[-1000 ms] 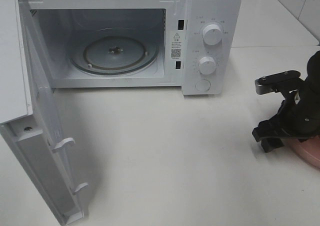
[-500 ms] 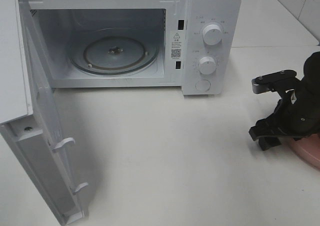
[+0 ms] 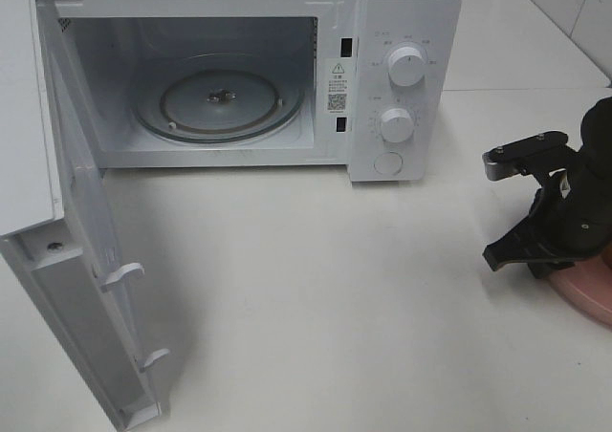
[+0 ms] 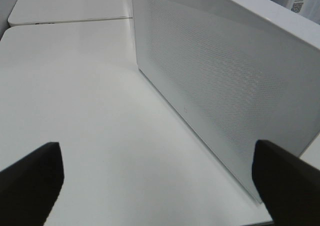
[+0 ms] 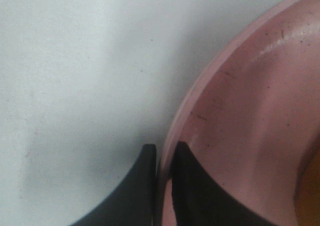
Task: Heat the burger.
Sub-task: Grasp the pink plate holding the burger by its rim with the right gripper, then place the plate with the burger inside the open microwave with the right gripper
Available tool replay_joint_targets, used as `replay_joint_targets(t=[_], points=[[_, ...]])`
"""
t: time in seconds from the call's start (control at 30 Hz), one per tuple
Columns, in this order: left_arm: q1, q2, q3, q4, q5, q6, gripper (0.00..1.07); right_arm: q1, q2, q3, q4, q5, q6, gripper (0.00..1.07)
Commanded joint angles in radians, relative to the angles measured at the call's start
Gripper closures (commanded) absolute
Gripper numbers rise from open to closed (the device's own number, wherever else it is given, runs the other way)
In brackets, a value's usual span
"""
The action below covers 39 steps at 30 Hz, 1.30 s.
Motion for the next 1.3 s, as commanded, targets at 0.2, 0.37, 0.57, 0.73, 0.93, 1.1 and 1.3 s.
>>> replay_joint_targets(t=[0.2, 0.37, 0.57, 0.73, 0.93, 1.1, 1.3], points=[[0.001, -0.023, 0.002, -0.004, -0.002, -0.001, 0.12, -0.001, 0.017, 0.011, 0.000, 0.039, 0.027, 1.07], [0.001, -0.023, 0.002, -0.004, -0.002, -0.001, 0.12, 0.004, 0.017, 0.011, -0.056, 0.081, 0.082, 1.07], [0.001, -0.023, 0.002, -0.004, -0.002, -0.001, 0.12, 0.056, 0.005, 0.011, -0.192, 0.138, 0.218, 1.07], [0.001, -0.023, 0.002, -0.004, -0.002, -0.001, 0.12, 0.098, -0.040, 0.011, -0.345, 0.206, 0.377, 1.07], [0.001, -0.023, 0.002, -0.004, -0.002, -0.001, 0.12, 0.145, -0.090, 0.012, -0.436, 0.279, 0.446, 1.07], [0.001, -0.023, 0.002, -0.004, -0.002, -0.001, 0.12, 0.181, -0.093, 0.012, -0.469, 0.331, 0.464, 1.07], [0.001, -0.023, 0.002, -0.004, -0.002, -0.001, 0.12, 0.213, -0.093, 0.012, -0.471, 0.369, 0.468, 1.07]])
